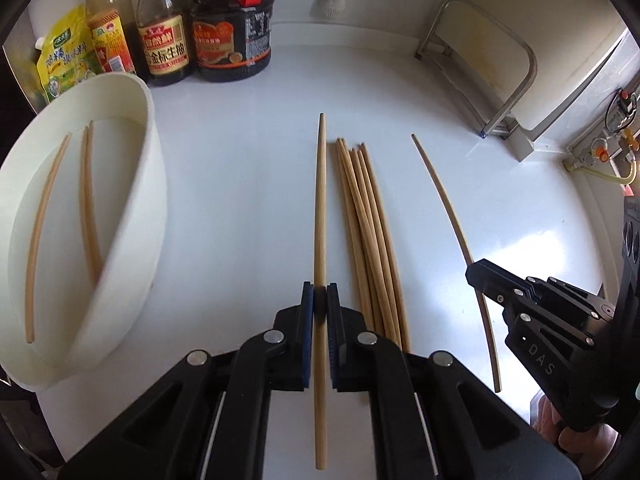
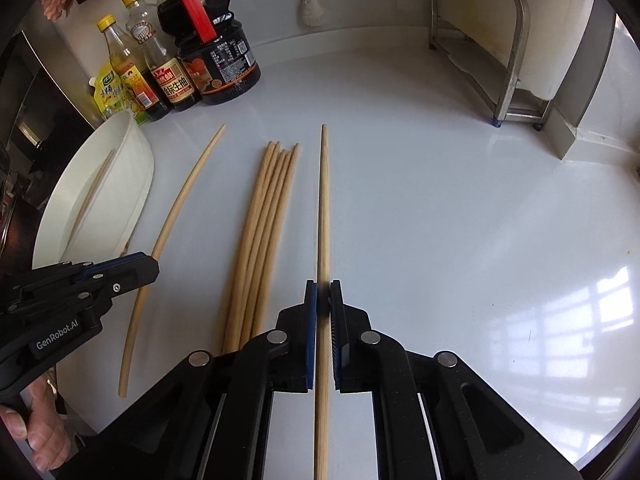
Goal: Organize utensils
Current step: 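Carry both held chopsticks up and over the white basin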
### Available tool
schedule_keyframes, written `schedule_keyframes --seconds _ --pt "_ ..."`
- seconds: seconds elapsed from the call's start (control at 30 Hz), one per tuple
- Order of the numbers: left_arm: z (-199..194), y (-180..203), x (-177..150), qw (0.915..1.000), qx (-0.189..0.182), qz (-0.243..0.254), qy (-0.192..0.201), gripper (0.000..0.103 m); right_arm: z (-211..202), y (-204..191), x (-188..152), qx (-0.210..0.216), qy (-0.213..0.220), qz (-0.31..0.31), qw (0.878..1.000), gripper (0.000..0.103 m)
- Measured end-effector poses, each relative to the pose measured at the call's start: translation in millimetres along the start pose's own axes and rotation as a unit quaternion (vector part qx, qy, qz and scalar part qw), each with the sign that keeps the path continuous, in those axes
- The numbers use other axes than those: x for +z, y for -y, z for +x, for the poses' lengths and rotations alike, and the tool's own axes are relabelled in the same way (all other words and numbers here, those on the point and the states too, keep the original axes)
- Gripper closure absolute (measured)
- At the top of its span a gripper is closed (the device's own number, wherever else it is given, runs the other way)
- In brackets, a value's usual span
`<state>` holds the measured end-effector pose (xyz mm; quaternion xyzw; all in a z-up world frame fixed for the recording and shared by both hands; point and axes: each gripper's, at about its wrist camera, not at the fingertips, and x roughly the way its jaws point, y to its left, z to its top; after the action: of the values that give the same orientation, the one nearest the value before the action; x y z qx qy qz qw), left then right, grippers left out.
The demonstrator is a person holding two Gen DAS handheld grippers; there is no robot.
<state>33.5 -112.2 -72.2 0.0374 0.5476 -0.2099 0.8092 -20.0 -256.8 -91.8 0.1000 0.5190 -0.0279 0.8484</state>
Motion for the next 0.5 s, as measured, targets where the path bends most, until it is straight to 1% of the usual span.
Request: schedule_keyframes --seconds 0.13,0.2,0.3,0.4,0.5 --pt "-35.6 -23.2 11.7 0.9994 -0.003 -0.003 0.035 0.096 -22.4 -27.6 17.1 0.004 0.029 -0.012 0.999 0.097" --pt "-51.4 -37.8 16.3 0.9986 0.003 -0.004 0.052 0.096 -29.9 -43.3 28.6 0.015 0.041 -0.015 0.999 0.097" --pt "-71.1 -64.7 22.2 0.9972 0.014 -0.012 0.072 0.096 -33.6 -76.8 46.3 0.033 0.055 -0.031 0.997 0.097" --pt "-81.7 -100.4 24.6 0.9955 0.034 -0.032 0.082 0.096 -27.2 -118.5 62.9 0.05 0.06 -0.055 0.995 0.097" --pt "-87.1 -140.0 25.4 0.9942 0.047 -0.055 0.079 0.096 -14.9 -160.6 75.7 0.072 0.052 -0.079 0.993 0.097"
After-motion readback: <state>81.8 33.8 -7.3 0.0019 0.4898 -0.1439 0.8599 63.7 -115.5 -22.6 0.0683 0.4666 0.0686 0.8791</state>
